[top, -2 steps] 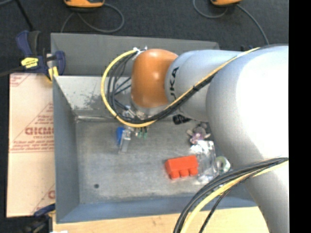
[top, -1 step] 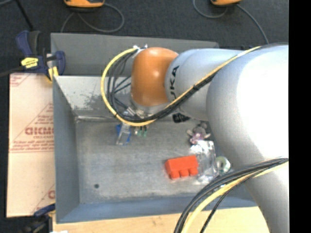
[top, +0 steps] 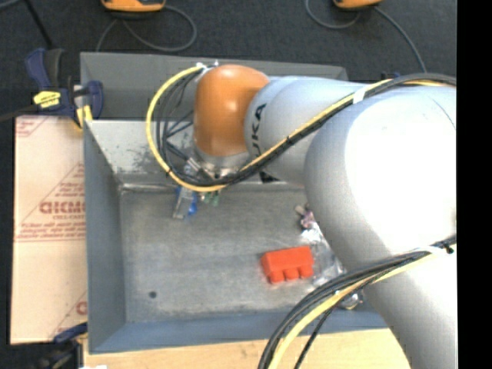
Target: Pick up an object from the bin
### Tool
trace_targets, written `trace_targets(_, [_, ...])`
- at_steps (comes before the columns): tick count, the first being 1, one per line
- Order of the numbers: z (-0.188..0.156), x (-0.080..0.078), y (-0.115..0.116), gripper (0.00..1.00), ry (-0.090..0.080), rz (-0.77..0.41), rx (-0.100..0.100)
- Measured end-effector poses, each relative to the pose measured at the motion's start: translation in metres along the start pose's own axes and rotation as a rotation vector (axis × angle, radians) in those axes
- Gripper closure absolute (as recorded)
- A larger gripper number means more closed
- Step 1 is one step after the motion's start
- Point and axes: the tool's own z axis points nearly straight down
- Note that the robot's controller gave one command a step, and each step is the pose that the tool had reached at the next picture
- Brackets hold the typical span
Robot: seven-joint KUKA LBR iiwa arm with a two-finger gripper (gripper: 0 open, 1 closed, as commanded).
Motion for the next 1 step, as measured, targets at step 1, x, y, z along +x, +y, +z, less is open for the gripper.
trace_targets(1, [-0.1473, 0.0350, 0.0407, 1.00, 0.001, -0.031, -0.001])
